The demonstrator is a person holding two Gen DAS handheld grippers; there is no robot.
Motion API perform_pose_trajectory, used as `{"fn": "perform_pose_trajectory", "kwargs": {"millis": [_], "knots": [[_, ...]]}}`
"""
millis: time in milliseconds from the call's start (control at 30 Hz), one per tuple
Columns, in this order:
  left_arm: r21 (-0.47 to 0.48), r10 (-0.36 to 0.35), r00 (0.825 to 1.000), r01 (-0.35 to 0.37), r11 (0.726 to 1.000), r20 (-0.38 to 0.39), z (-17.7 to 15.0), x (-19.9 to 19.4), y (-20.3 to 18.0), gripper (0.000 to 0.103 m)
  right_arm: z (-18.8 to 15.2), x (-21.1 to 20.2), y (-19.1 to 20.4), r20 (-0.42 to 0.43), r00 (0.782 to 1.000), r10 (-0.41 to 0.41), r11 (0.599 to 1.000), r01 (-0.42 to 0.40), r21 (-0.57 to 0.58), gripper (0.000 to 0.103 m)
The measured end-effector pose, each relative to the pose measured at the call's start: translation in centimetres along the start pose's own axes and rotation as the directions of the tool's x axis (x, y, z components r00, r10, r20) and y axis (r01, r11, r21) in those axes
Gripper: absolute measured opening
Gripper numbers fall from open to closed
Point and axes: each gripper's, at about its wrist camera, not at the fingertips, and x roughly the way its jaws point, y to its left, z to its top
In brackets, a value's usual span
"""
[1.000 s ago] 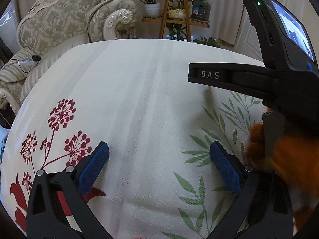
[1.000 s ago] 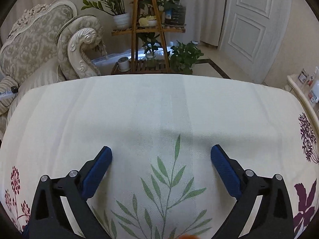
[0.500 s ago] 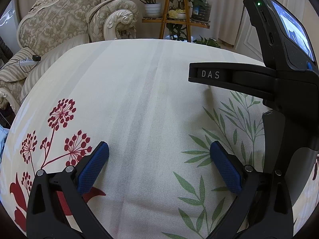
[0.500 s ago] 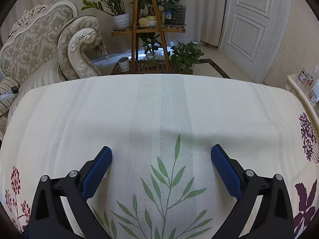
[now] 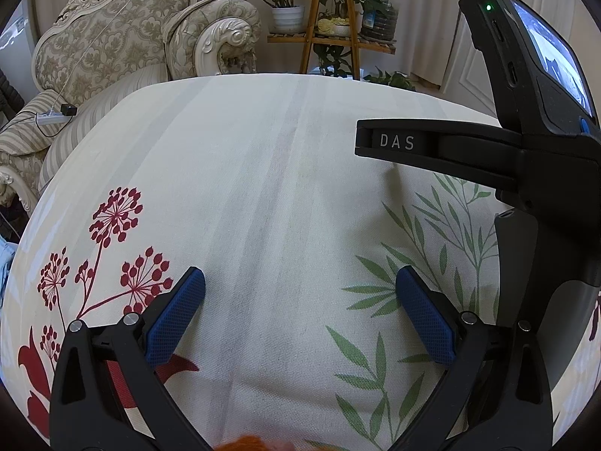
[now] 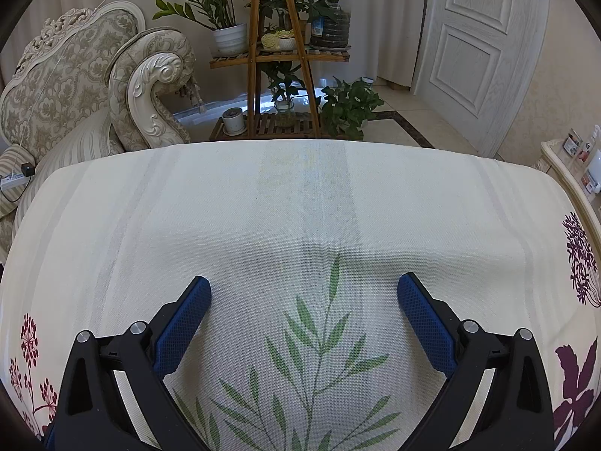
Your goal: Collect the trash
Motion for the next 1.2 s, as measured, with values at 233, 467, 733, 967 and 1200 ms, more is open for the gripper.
{"fn": "perform_pose_trajectory", "kwargs": {"millis": [233, 467, 733, 967, 1200], "knots": [[-0.001, -0.002, 1.0, 0.002, 1.0, 0.0, -0.03, -0.01, -0.06, 0.099, 0.01, -0.02, -0.03, 0.0, 1.0, 0.001, 1.0, -0.001, 0.0, 0.097], [0.0, 0.001, 1.0, -0.001, 1.0, 0.001, -0.07, 0.03, -0.17, 0.099, 0.01, -0.01, -0.03, 0.0, 1.0, 0.0, 1.0, 0.0, 0.0, 0.097], [0.0, 0.0, 1.0, 0.0, 1.0, 0.001, -0.05, 0.04, -0.14, 0.099, 0.04, 0.0, 0.07, 0.0, 1.0, 0.0, 1.0, 0.0, 0.0, 0.097], [0.0, 0.0, 1.0, 0.0, 1.0, 0.001, -0.05, 0.05, -0.13, 0.099, 0.01, -0.04, -0.01, 0.0, 1.0, 0.0, 1.0, 0.0, 0.0, 0.097], [0.0, 0.0, 1.0, 0.0, 1.0, 0.001, -0.06, 0.05, -0.12, 0.099, 0.03, -0.02, 0.01, 0.0, 1.0, 0.0, 1.0, 0.0, 0.0, 0.097]]}}
